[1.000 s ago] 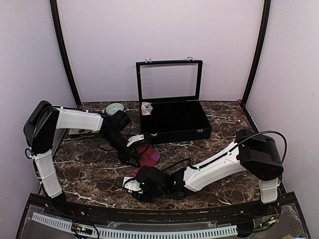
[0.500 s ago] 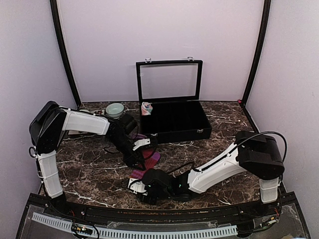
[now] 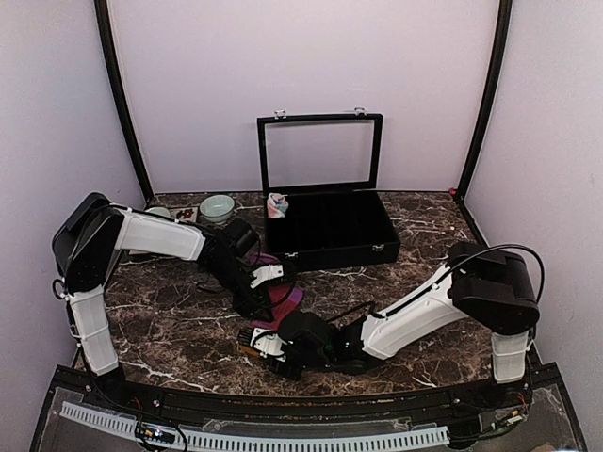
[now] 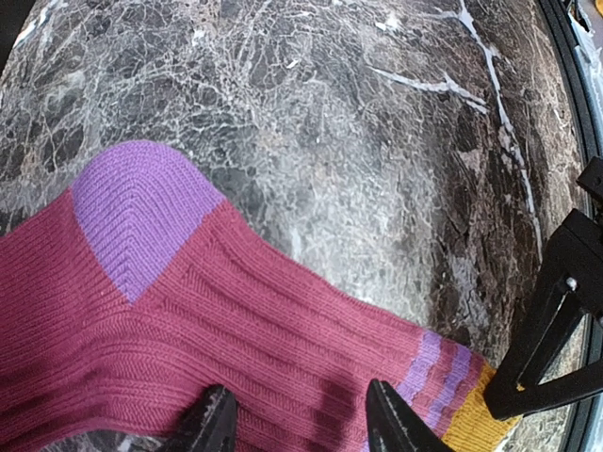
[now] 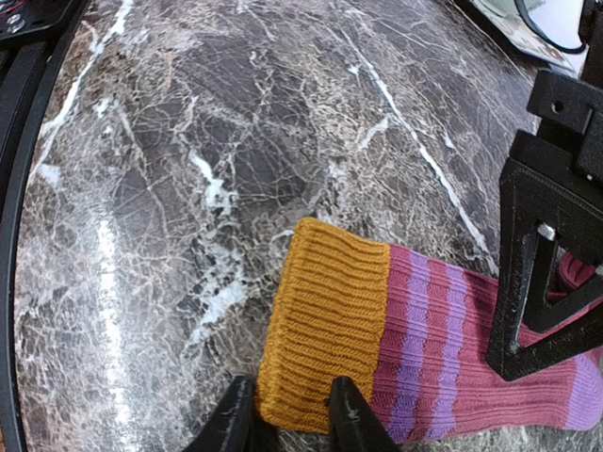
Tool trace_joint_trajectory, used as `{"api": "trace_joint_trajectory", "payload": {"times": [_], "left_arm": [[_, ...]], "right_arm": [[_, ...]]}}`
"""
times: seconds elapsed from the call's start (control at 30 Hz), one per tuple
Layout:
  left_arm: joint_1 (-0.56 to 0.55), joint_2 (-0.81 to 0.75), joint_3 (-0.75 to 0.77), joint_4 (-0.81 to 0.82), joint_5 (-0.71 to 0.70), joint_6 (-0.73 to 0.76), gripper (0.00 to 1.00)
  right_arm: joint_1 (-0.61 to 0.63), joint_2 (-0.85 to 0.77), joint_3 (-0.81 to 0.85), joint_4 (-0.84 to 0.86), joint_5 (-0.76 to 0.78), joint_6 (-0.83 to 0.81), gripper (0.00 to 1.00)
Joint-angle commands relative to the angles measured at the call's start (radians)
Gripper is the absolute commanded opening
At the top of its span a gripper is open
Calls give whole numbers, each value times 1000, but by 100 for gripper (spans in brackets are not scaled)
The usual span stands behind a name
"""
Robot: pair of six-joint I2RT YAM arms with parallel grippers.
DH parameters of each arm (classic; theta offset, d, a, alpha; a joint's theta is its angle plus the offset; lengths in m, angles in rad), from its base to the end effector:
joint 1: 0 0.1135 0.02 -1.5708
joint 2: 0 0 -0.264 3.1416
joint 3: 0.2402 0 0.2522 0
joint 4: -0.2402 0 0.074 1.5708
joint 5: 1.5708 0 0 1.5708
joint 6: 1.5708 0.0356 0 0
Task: Roll the socks
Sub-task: Pick up the sock from the center of the board.
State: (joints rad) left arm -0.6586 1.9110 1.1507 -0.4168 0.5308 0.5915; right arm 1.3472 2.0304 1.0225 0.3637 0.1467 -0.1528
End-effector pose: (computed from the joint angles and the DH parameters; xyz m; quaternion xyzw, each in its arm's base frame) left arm 0.2793 -0.2389 0.1403 0.5954 0.7374 -0.2634 0.1800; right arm 0.0951 0.3946 0.1094 -0.5842 0.6751 0.1964 0.4054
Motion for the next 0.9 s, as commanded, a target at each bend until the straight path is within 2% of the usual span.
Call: {"api": "trace_joint_trajectory", "payload": {"times": [0.0, 0.1, 0.37, 0.53, 0.67, 0.83, 0.87], "left_arm": [[5, -18, -52, -51, -105, 1, 50], [7, -32, -66, -38, -126, -16, 50], [8, -4, -45, -54, -156, -41, 50], [8, -4, -43, -52, -157, -47, 50], [8, -4, -40, -57, -157, -51, 50], [14, -16, -44, -61, -159, -59, 51], [21, -24, -48, -60, -154, -60, 52]], "right_arm": [[-12, 0, -24, -80, -26, -17, 22], [-11, 10, -2, -99, -45, -38, 16], [-10, 28, 50, -134, -32, -63, 24], [-8, 41, 72, -128, -34, -63, 24], [-8, 59, 86, -122, -29, -62, 19], [-9, 64, 88, -143, -30, -52, 0], [-9, 61, 81, -149, -31, -43, 0]]}}
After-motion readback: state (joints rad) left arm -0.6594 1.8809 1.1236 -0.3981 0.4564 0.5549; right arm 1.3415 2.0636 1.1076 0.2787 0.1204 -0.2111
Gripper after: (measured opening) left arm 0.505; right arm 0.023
